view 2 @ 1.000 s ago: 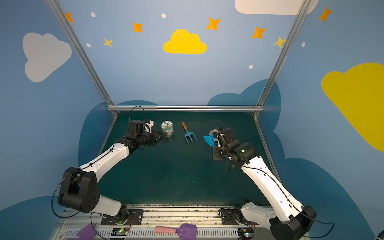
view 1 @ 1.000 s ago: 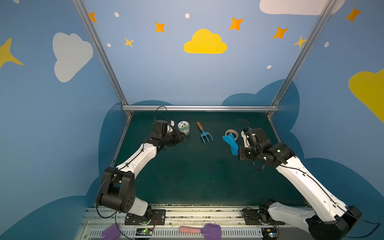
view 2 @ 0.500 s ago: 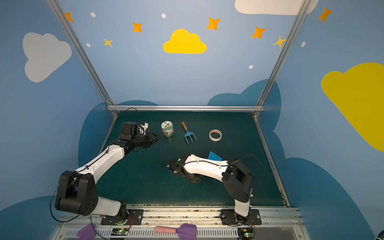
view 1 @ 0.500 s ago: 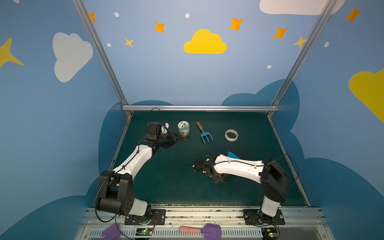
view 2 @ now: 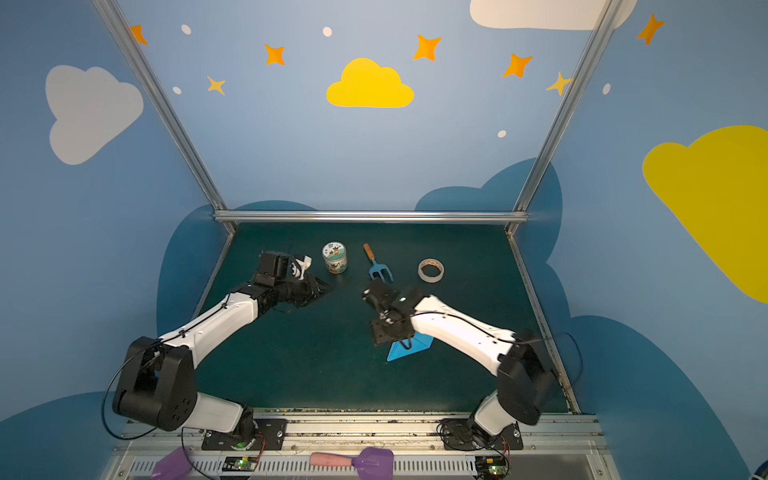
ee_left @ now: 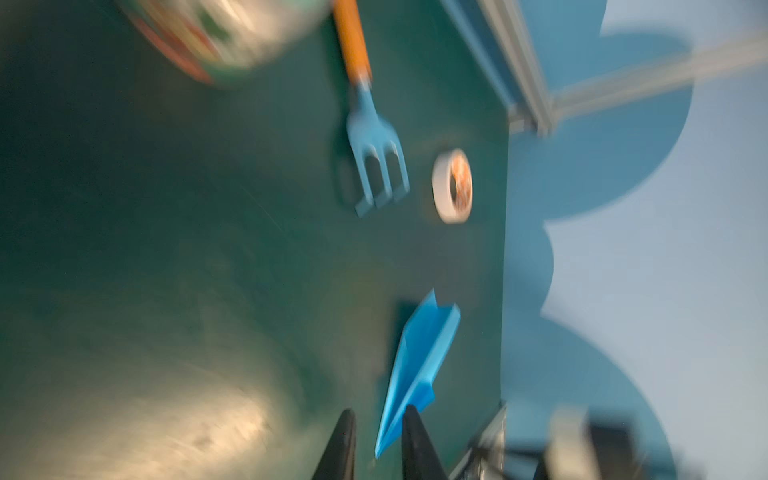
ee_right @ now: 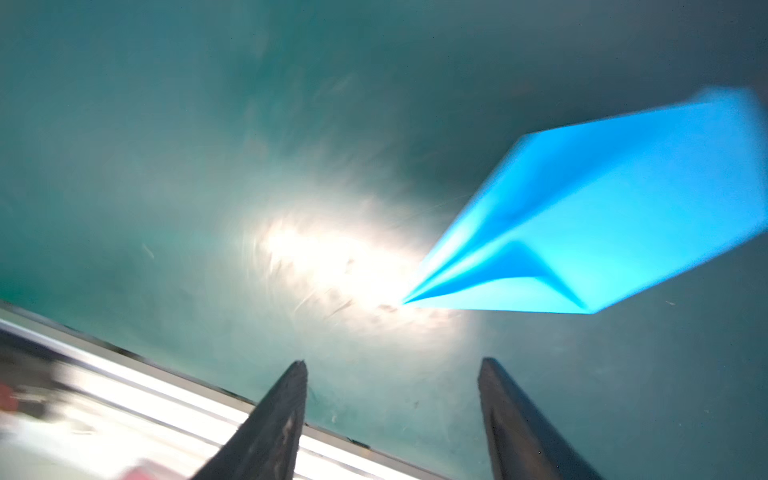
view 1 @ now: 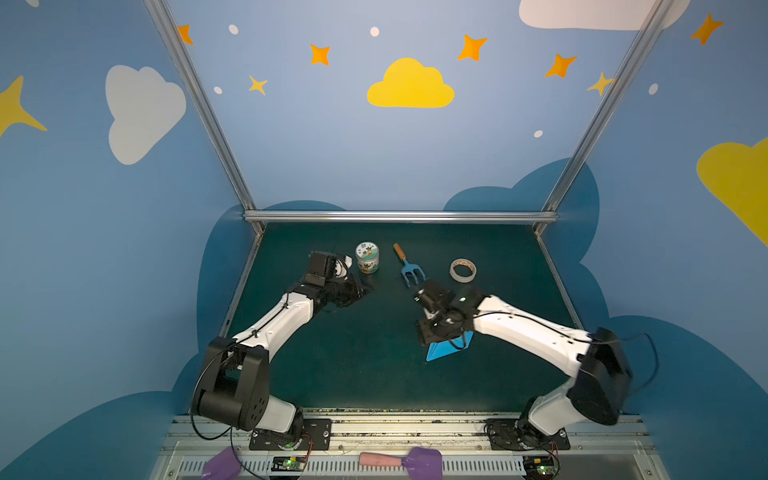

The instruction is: Fold a paper plane with a square sheet of paper (fold left side to right side)

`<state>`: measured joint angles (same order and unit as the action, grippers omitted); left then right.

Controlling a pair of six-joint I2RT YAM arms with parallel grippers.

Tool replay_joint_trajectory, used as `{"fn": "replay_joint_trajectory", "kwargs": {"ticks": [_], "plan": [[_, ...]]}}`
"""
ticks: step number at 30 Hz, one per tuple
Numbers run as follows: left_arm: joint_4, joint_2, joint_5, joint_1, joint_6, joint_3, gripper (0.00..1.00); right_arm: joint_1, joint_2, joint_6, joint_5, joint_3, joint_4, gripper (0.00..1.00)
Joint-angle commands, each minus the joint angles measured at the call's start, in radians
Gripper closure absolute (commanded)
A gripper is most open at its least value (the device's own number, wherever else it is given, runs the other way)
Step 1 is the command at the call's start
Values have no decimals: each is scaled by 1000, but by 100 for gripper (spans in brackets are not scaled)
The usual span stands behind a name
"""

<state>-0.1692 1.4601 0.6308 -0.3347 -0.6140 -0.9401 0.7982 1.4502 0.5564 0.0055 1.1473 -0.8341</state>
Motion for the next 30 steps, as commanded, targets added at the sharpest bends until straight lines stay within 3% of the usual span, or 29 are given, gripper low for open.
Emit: {"fn": "replay_joint_trajectory", "kwargs": {"ticks": [1,5,11,20,30], "plan": [[13,29,-17,-148,13,-14,83,-164,-96,-13,-222,-144,100,35],[66,138,-27,-332,-7,-76,91,-431,-200,-17,-383,-302,176,35],[46,358,-4,-493,17,-243,94,-739,-289,41,-636,-516,329,35],[-42,559,7,-519,75,-441,96,-809,-247,45,-735,-634,445,36],[-66,641,3,-480,112,-459,96,-816,-192,41,-751,-681,509,36]]}}
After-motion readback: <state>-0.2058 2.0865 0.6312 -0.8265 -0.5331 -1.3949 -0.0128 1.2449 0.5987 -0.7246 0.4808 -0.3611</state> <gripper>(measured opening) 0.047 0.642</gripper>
